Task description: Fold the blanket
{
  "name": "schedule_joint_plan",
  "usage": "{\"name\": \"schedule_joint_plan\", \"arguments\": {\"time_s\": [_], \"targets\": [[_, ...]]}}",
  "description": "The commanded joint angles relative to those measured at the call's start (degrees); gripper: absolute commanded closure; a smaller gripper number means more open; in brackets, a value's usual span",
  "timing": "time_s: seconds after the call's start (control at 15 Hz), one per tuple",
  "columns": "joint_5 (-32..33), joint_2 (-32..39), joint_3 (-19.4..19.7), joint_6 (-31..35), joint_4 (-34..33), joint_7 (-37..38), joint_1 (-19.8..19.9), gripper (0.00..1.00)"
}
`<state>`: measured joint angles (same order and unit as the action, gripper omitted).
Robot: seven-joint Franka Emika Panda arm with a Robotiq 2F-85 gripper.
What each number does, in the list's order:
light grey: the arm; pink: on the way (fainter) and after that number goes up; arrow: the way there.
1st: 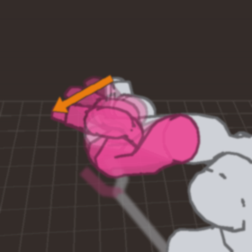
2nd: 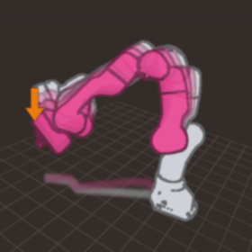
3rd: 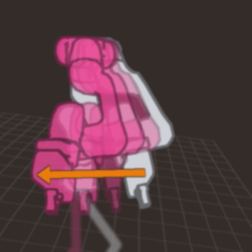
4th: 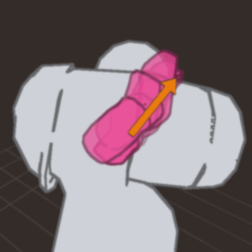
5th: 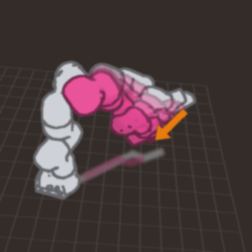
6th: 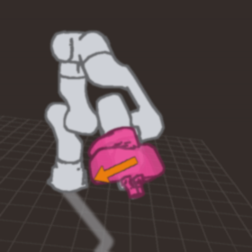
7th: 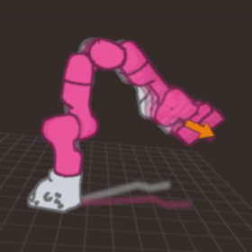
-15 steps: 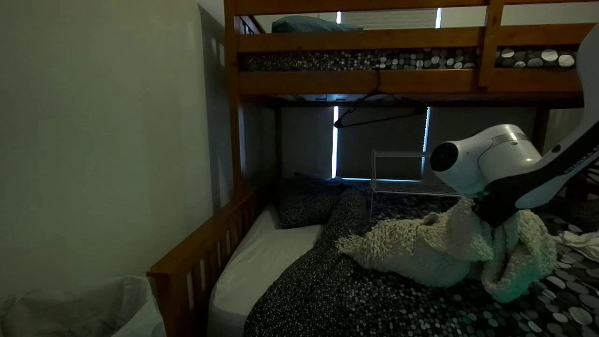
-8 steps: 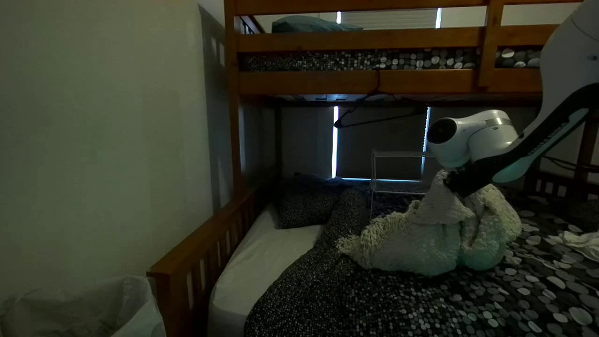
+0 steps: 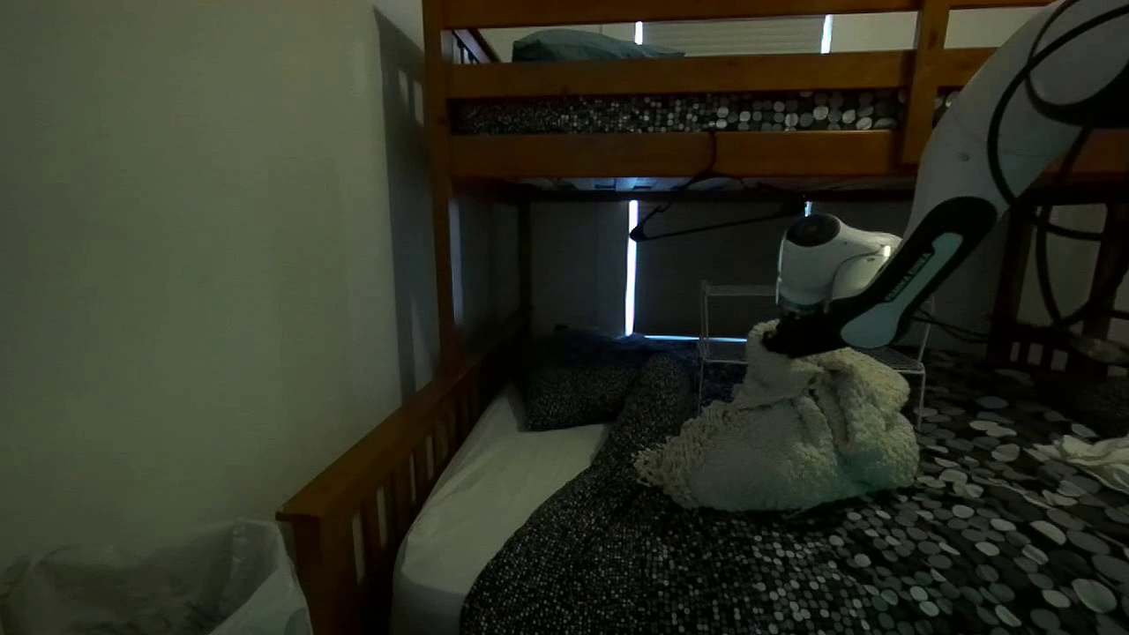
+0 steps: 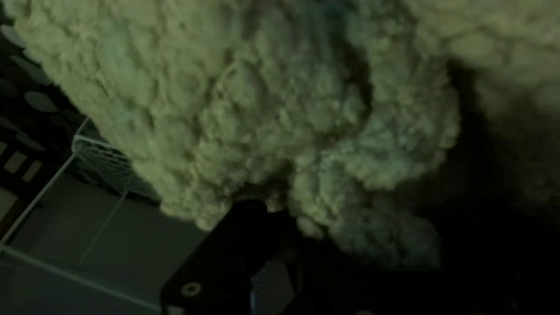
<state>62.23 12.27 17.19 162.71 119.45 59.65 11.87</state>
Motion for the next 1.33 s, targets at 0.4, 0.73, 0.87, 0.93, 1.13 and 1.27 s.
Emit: {"name": "schedule_joint_plan", "arguments": {"time_s": [0.4, 0.73, 0.87, 0.93, 1.13, 1.27], "targets": [[-4.98, 3.78, -2.09, 1.51, -2.42, -2.94, 1.82, 1.0], [-16.34, 11.53, -7.14, 4.85, -6.55, -13.98, 5.63, 1.0], [-26.53, 15.16, -10.24, 4.46, -8.4, -23.36, 6.53, 1.0], [-30.89, 16.59, -15.46, 2.19, -10.02, -28.36, 10.27, 1.0], [-44.67, 20.23, -21.59, -8.45, -15.42, -42.14, 12.57, 1.0], [-52.21, 21.99, -16.96, -17.44, -20.53, -48.71, 8.08, 1.0]]}}
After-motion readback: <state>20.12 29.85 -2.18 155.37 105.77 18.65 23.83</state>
